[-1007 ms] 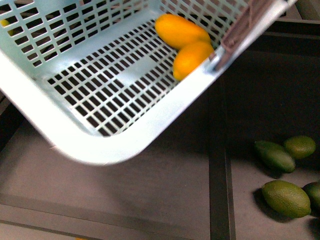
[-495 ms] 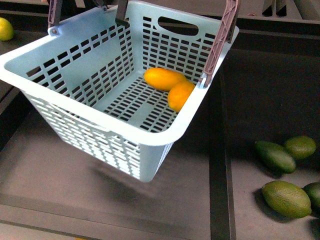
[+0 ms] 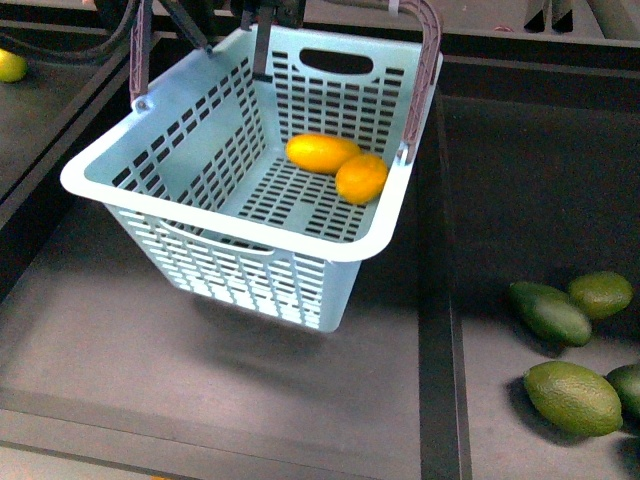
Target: Pick lemon and mango into basket
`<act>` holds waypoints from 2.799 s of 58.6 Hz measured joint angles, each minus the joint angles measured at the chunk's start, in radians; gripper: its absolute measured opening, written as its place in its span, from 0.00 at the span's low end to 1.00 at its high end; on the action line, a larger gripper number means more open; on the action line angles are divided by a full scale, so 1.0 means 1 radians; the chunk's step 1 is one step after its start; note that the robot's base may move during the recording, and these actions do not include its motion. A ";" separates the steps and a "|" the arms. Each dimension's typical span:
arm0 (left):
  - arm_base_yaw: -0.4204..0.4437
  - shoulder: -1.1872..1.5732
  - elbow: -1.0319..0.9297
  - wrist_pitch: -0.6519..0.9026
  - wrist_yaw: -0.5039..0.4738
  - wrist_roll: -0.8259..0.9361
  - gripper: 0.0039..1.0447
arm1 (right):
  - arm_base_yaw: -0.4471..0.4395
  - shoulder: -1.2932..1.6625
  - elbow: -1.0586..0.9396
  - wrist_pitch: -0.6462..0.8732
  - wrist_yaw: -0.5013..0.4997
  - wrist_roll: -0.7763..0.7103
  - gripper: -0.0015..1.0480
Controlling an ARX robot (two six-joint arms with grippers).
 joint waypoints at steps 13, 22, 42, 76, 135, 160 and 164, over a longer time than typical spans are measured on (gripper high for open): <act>-0.017 -0.048 -0.153 0.071 -0.016 -0.010 0.05 | 0.000 0.000 0.000 0.000 0.000 0.000 0.92; -0.029 -0.084 -0.219 0.090 -0.021 -0.018 0.05 | 0.000 0.000 0.000 0.000 0.000 0.000 0.92; -0.039 -0.228 -0.336 0.020 -0.100 -0.133 0.61 | 0.000 0.000 0.000 0.000 0.000 0.000 0.92; 0.110 -0.793 -1.250 1.133 0.110 1.380 0.38 | 0.000 0.000 0.000 0.000 0.002 0.000 0.92; 0.456 -1.684 -1.757 0.734 0.459 1.672 0.03 | 0.000 0.000 0.000 0.000 0.002 0.000 0.92; 0.456 -1.974 -1.758 0.463 0.459 1.672 0.03 | 0.000 0.000 0.000 0.000 0.002 0.000 0.92; 0.456 -2.002 -1.758 0.436 0.459 1.672 0.03 | 0.000 0.000 0.000 0.000 0.002 0.000 0.92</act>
